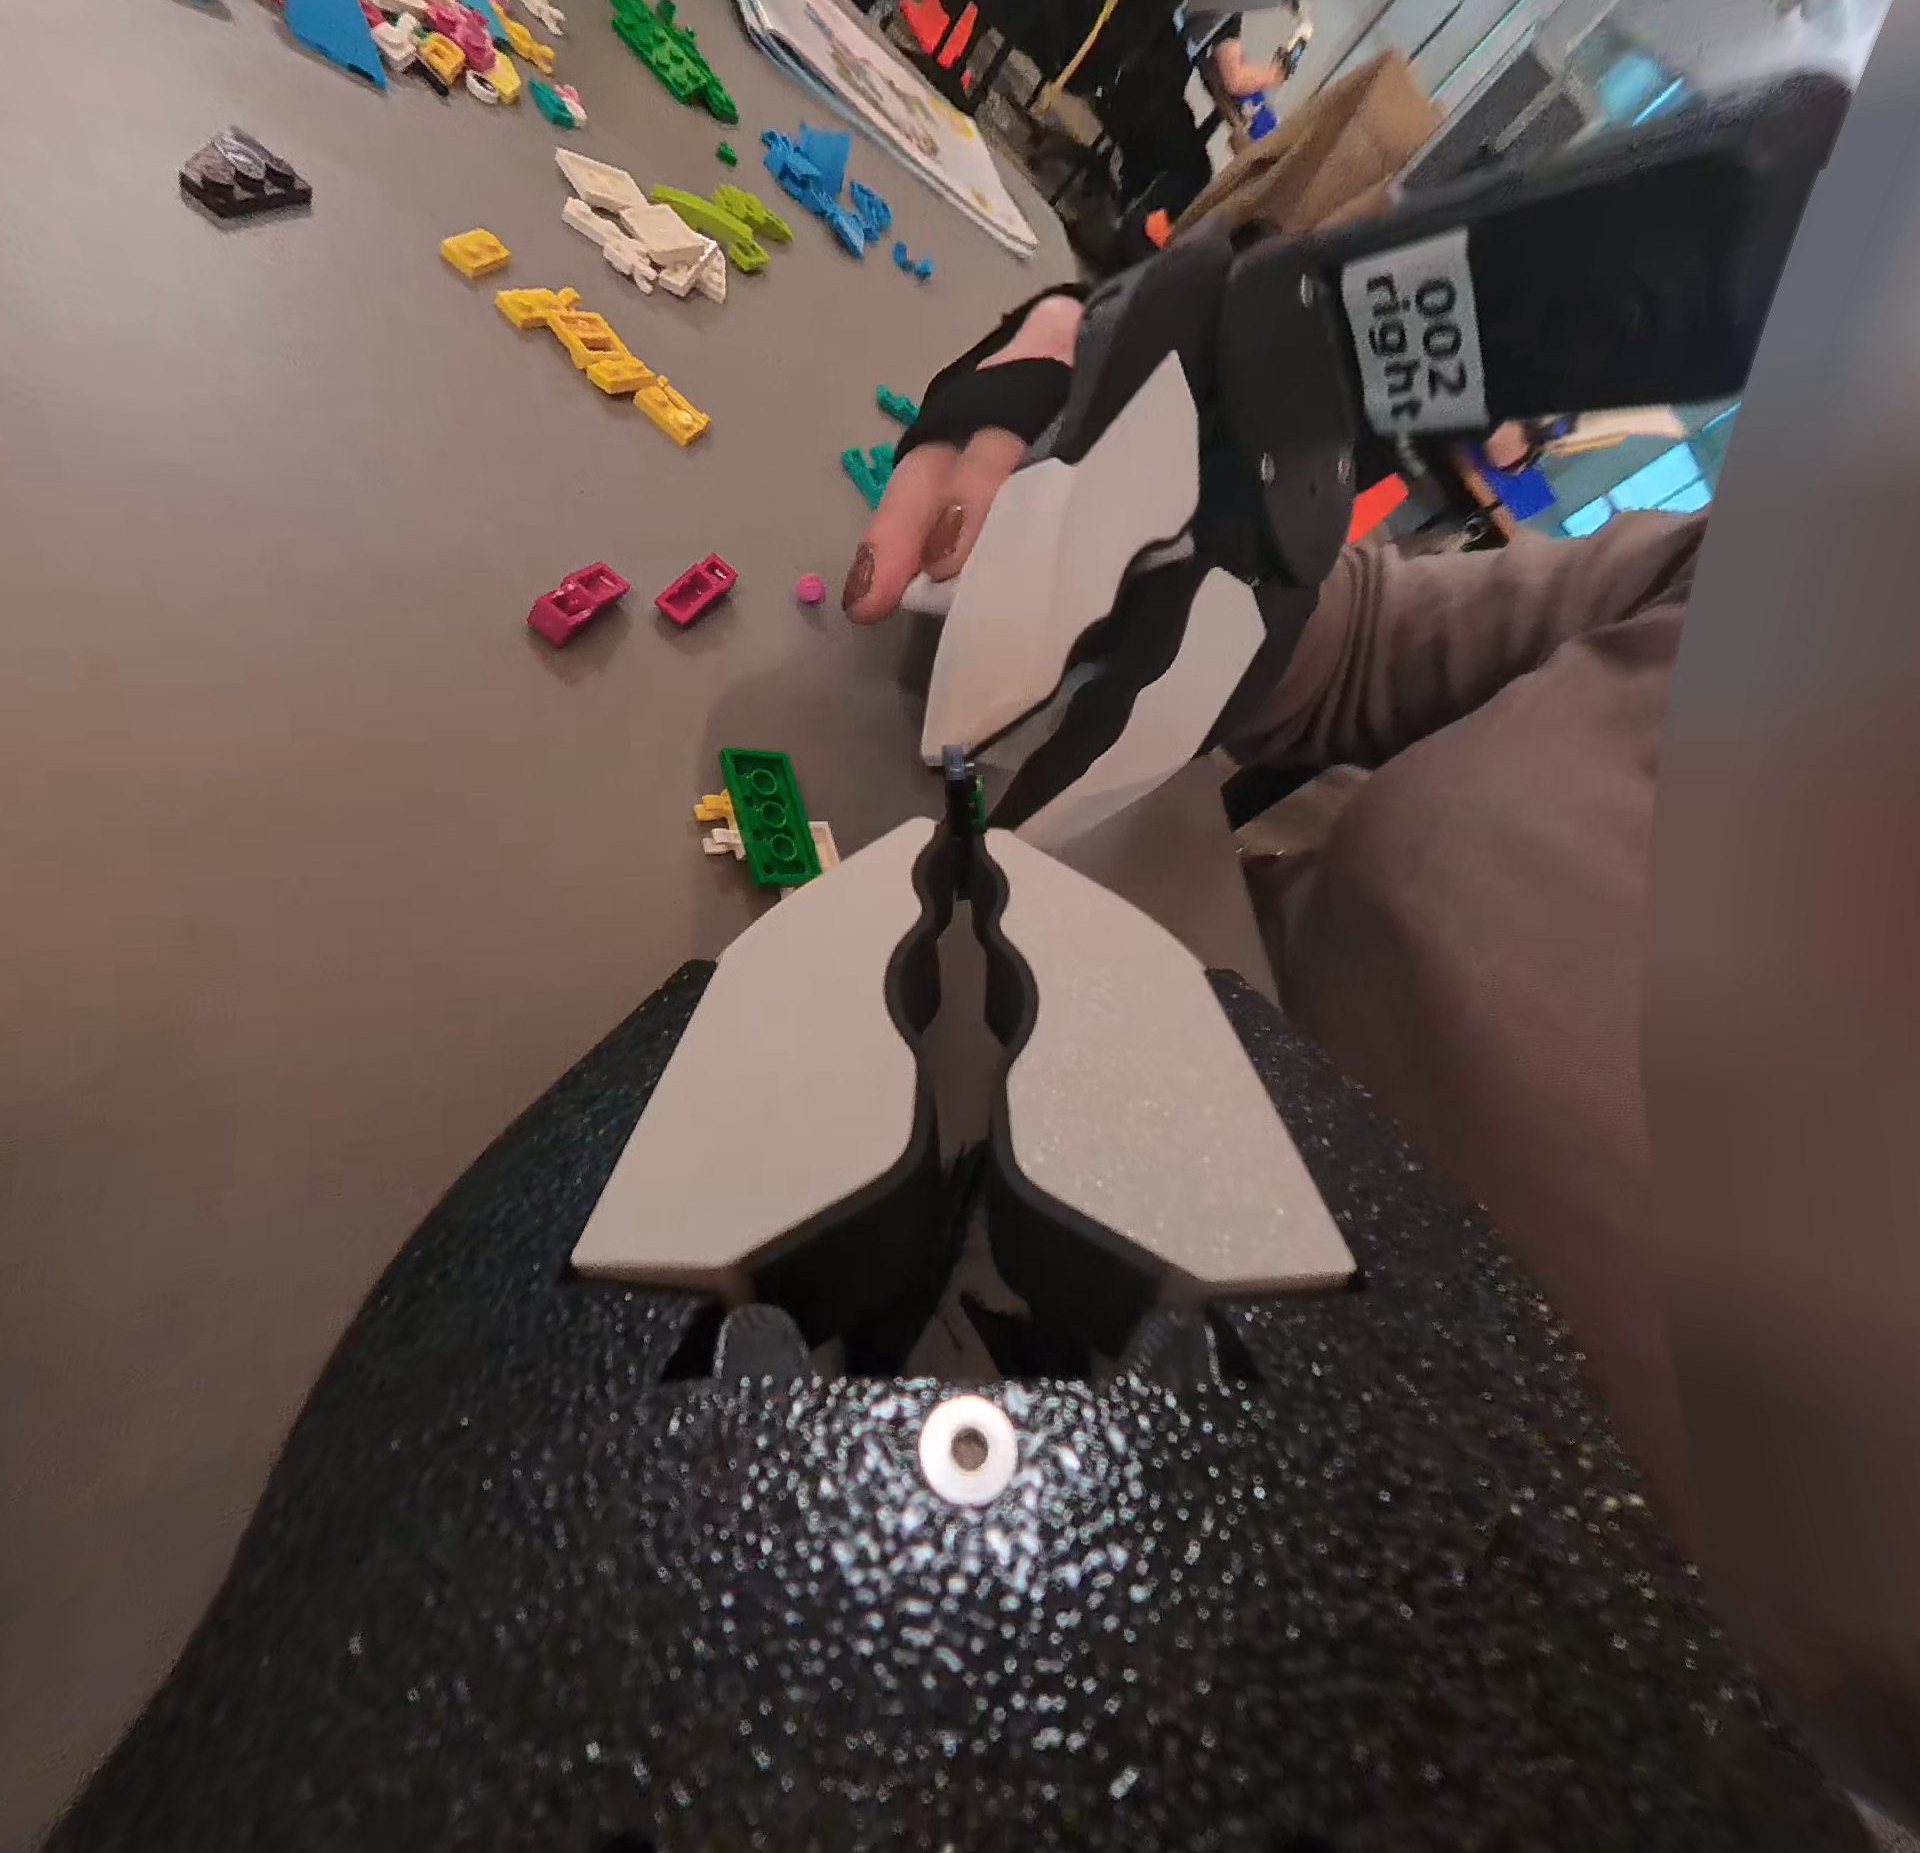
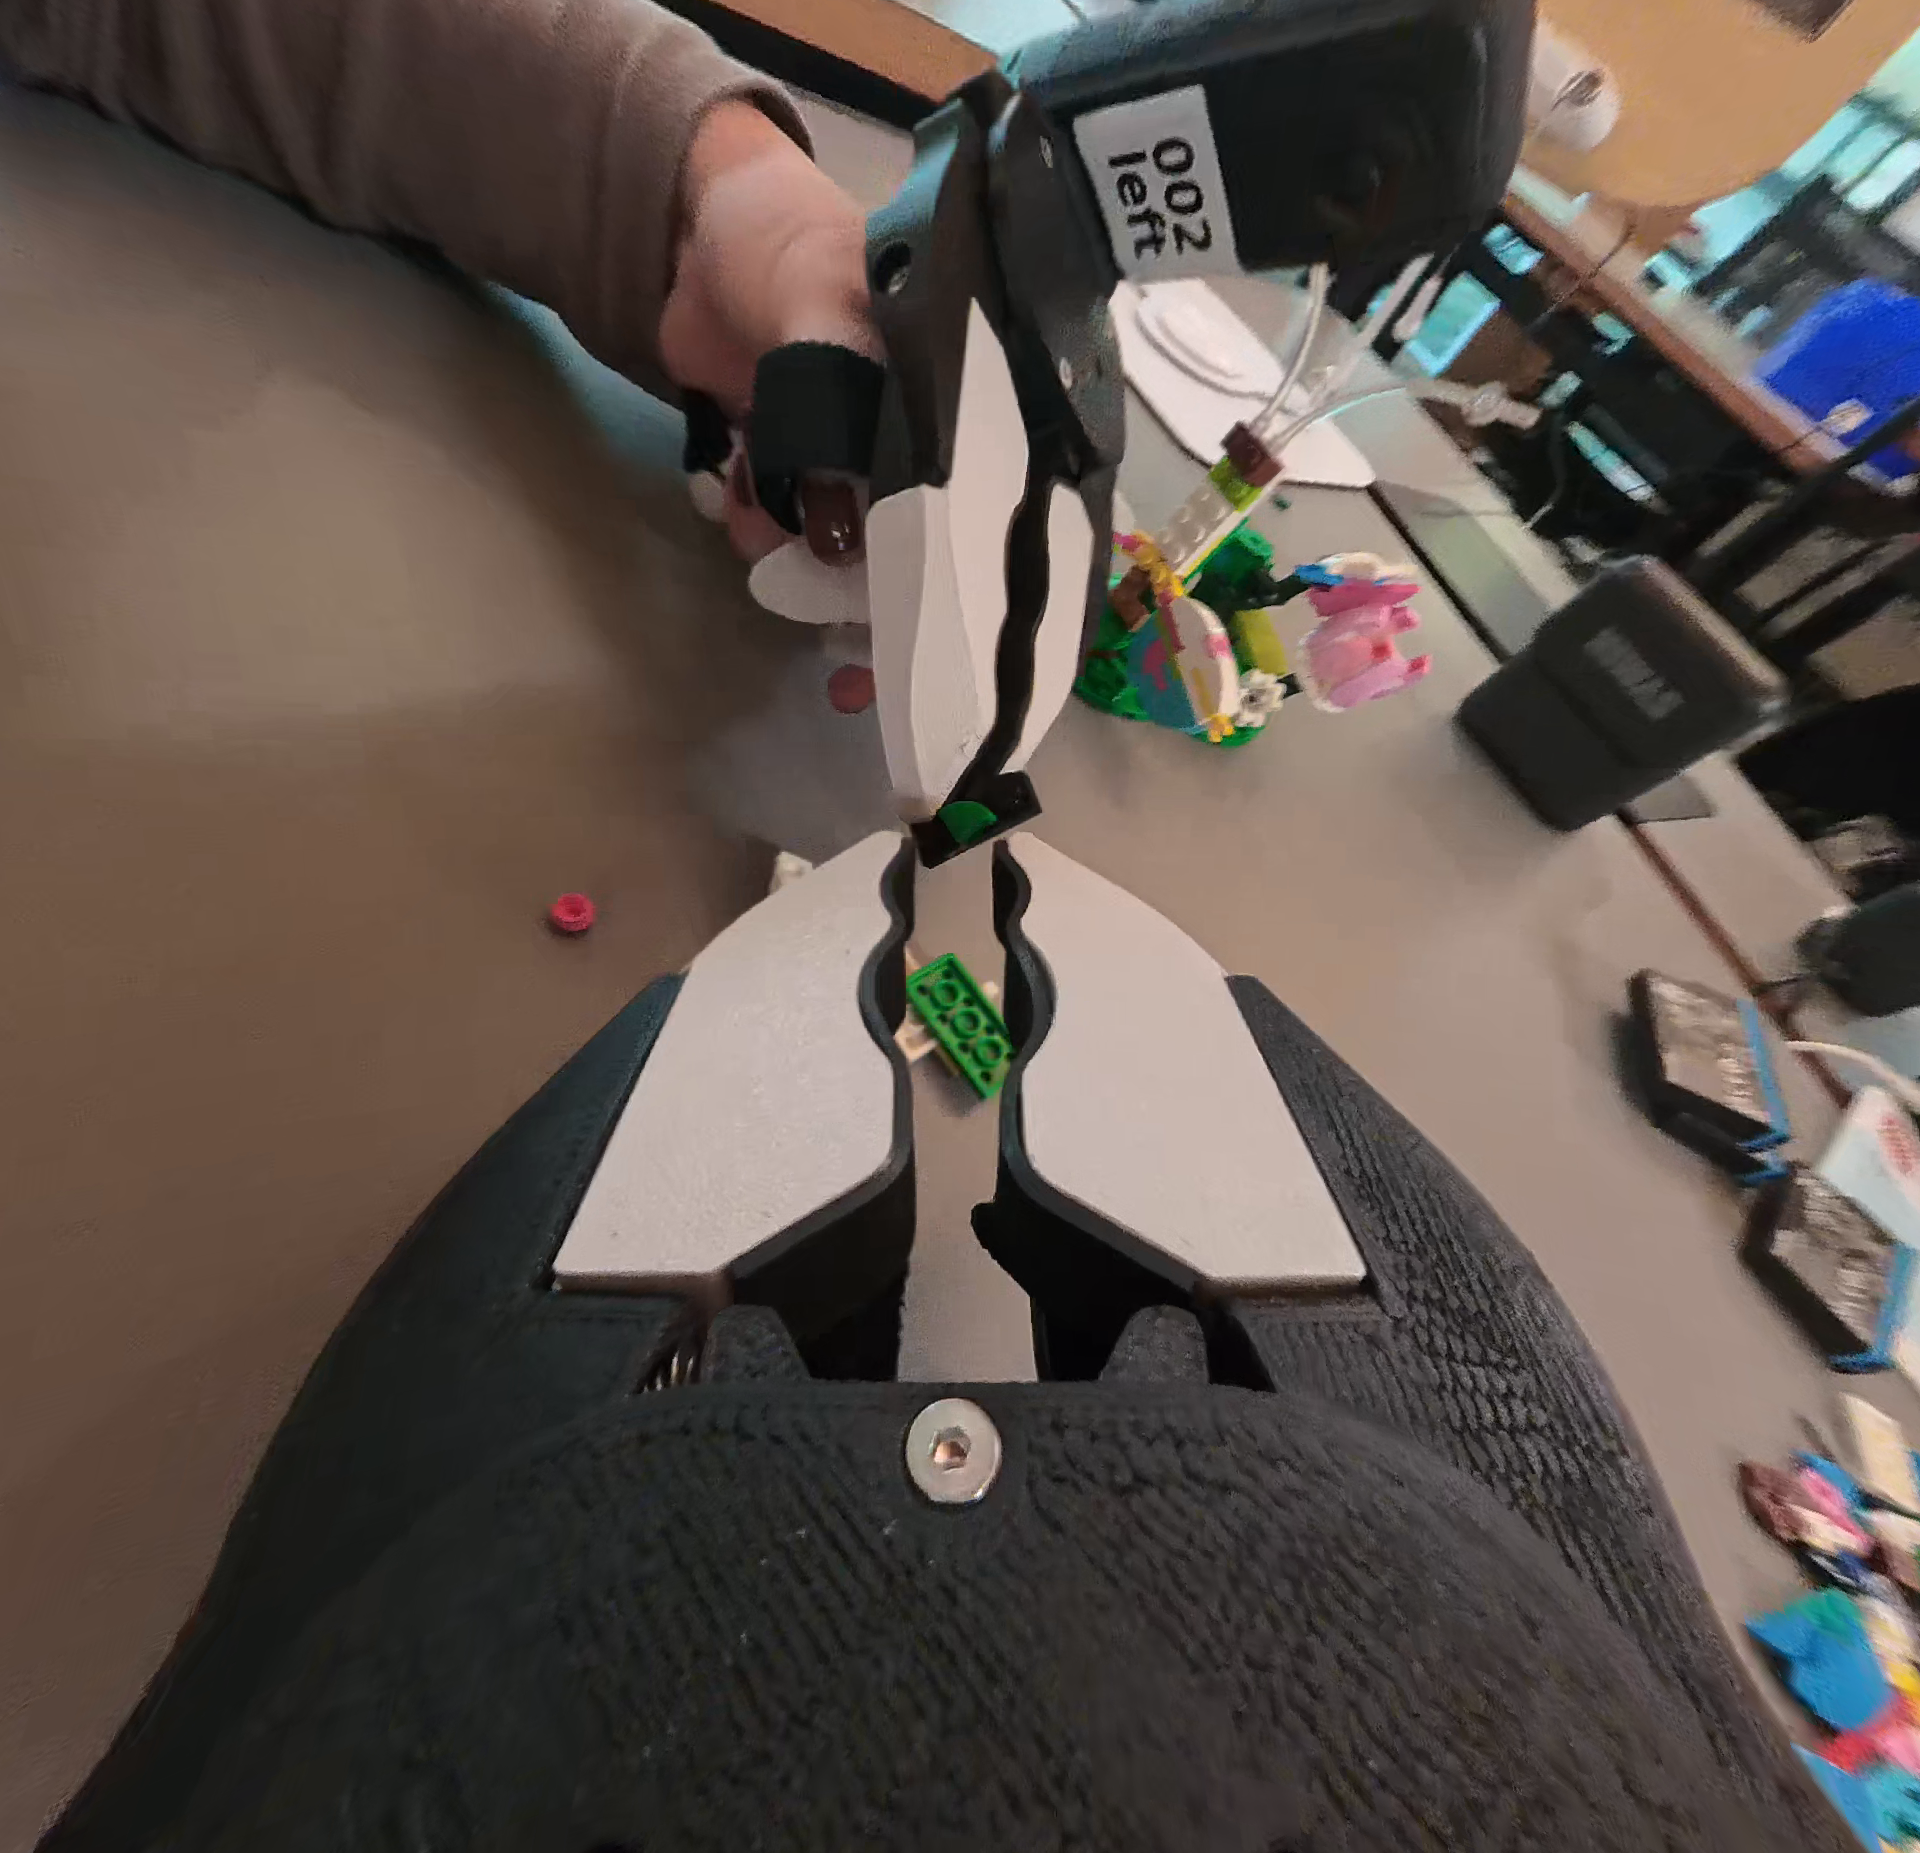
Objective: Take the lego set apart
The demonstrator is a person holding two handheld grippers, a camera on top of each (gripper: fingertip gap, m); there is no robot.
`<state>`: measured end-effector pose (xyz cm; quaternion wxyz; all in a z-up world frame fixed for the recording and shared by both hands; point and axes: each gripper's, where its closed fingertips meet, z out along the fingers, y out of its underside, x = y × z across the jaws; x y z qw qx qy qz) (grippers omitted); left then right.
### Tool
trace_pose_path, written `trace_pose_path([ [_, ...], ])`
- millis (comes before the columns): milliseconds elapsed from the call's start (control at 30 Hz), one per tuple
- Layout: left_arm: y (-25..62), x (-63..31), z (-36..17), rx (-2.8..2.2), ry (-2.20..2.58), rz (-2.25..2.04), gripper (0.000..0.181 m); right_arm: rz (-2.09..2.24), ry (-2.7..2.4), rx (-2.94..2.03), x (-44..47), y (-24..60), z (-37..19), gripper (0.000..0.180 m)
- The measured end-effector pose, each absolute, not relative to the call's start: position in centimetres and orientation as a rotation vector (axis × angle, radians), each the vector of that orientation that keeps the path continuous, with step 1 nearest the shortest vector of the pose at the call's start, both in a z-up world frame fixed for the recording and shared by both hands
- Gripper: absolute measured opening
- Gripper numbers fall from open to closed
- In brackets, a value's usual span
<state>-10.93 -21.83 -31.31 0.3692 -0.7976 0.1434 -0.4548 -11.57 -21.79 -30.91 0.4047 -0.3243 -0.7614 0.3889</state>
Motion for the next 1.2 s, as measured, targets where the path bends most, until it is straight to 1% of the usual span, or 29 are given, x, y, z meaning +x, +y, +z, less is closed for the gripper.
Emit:
trace_pose_path([
  [67,-21.8,-10.9,-31.2,-2.039,0.352,-1.195,0.003,0.945,-1.897,-0.799,-11.7,-21.8,-30.7,0.01],
  [167,-21.5,-11.1,-31.1,-2.017,0.375,-1.124,0.002,1.0,-1.875,-0.873,-11.9,-21.6,-30.6,0.012],
  [367,-21.5,-10.9,-29.1,-1.846,0.528,-0.977,0.003,1.389,-1.752,-1.074,-11.8,-21.7,-28.5,0.013],
  [500,-21.8,-10.4,-28.6,-1.785,0.597,-0.924,0.003,1.599,-1.749,-1.16,-11.4,-22.2,-28.1,0.012],
  [600,-21.6,-10.6,-28.5,-1.782,0.593,-0.871,0.002,1.684,-1.726,-1.211,-11.4,-22.2,-27.9,0.017],
  [733,-21.0,-10.8,-28.1,-1.75,0.608,-0.699,0.002,1.687,-1.657,-1.232,-11.8,-21.6,-27.5,0.014],
  [1000,-19.4,-12.5,-27.7,-1.699,0.636,-0.131,0.002,1.499,-1.498,-1.26,-12.8,-19.8,-27.4,0.013],
  [1067,-19.5,-12.2,-27.7,-1.672,0.682,-0.095,0.002,1.532,-1.462,-1.25,-12.8,-19.8,-26.9,0.013],
  [1200,-19.8,-11.8,-27.5,-1.655,0.674,-0.181,0.002,1.578,-1.477,-1.244,-12.6,-20.1,-26.7,0.013],
])
